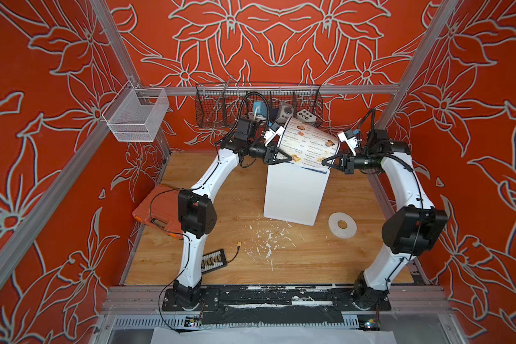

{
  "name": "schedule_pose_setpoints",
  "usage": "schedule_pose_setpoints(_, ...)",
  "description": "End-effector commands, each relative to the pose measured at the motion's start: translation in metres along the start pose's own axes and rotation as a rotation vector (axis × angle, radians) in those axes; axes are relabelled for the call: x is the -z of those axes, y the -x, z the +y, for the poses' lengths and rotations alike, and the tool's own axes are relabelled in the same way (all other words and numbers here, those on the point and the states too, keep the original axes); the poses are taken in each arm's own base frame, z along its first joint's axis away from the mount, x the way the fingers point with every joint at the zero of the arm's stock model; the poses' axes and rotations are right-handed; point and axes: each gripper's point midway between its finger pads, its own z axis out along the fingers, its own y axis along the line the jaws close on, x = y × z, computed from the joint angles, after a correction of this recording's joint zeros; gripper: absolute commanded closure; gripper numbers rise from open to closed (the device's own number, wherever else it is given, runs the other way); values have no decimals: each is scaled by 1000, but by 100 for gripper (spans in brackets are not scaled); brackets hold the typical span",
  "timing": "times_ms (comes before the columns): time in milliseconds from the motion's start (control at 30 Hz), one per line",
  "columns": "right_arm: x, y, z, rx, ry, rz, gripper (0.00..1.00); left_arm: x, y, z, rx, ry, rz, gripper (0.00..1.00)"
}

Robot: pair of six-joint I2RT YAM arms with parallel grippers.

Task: Insert the menus into the narrow rack
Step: Insert the menu into the narrow rack.

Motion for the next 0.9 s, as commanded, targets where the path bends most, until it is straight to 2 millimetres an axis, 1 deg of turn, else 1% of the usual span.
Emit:
schedule_pose_setpoints(0, 4, -3, 3, 12, -2, 18, 96, 13, 16, -6, -46, 83, -22, 42)
schedule_pose_setpoints(100, 4, -6, 4, 9, -11, 33, 96, 16, 19, -1, -39, 129, -35, 39)
schedule_pose_setpoints(300, 4, -14, 4, 1, -25, 57, 96, 24, 32, -12, -63, 141, -72, 37)
schedule_pose_setpoints(433, 5, -12, -2, 8, -53, 64, 96, 23, 29, -11, -51, 136, -68, 37)
schedule_pose_setpoints(567, 5, -12, 1, -2, -45, 62, 95, 23, 29, -12, -44, 128, -67, 37)
schedule_pose_setpoints(767, 2, -25, -2, -15, -71, 114, 93, 22, 35, -15, -38, 107, -87, 40)
schedule_pose_setpoints(867, -2, -28, -2, -14, -72, 132, 93, 20, 36, -15, -31, 93, -92, 41)
